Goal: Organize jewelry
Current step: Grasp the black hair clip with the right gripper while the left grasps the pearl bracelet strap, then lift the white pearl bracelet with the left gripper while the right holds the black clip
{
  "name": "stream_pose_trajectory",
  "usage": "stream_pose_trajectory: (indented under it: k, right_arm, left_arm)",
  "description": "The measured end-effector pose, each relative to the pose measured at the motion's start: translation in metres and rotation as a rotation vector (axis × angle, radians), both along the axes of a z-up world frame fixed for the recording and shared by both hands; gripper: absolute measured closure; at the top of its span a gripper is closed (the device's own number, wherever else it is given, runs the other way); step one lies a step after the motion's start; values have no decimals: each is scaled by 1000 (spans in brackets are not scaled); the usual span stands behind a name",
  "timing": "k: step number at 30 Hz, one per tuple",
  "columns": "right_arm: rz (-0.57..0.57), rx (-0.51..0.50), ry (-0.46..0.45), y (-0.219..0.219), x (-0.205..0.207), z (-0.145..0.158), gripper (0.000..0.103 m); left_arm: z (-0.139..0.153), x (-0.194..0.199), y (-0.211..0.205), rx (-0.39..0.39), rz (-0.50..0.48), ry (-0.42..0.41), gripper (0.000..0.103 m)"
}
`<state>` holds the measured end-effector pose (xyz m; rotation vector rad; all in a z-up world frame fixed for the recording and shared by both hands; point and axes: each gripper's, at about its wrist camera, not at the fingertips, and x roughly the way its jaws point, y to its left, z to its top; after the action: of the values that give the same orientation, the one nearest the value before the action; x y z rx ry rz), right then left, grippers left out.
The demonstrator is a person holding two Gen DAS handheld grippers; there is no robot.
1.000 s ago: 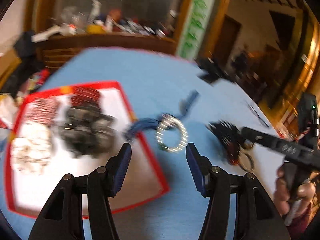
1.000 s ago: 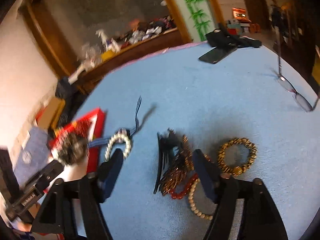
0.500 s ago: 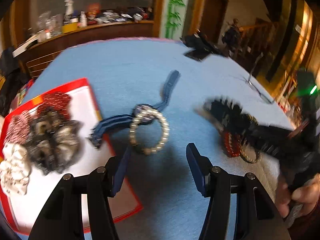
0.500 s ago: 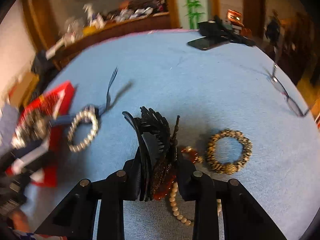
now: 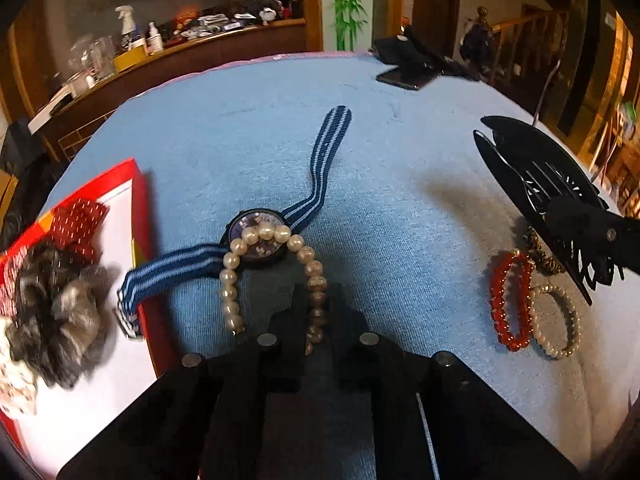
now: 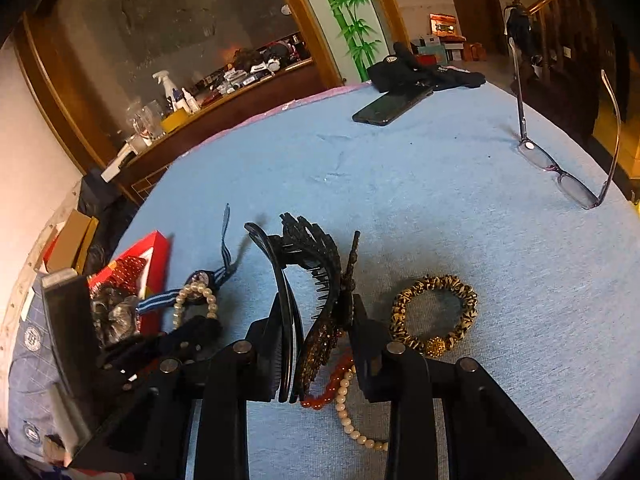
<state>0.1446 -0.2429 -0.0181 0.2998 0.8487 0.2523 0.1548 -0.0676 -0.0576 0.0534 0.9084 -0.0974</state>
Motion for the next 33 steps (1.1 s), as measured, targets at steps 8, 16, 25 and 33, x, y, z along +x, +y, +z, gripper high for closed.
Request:
stream_pose_trajectory:
  k: [8,16,25,33]
  right_arm:
    - [30,37,-86,5,-13,14,72]
    - [113,-6,-173,30,-27,21,72]
    - [139,-32,-220,39,-31,25,72]
    - [146,-22,-194,38,-26,21,72]
  left_arm:
    - [43,-48,24,-119,31,-278,94]
    - [65,-61,36,-123,63,-414,94]
    - [68,-62,41,-136,83,-411,94]
    - [65,-61,36,-70,102,-409,94]
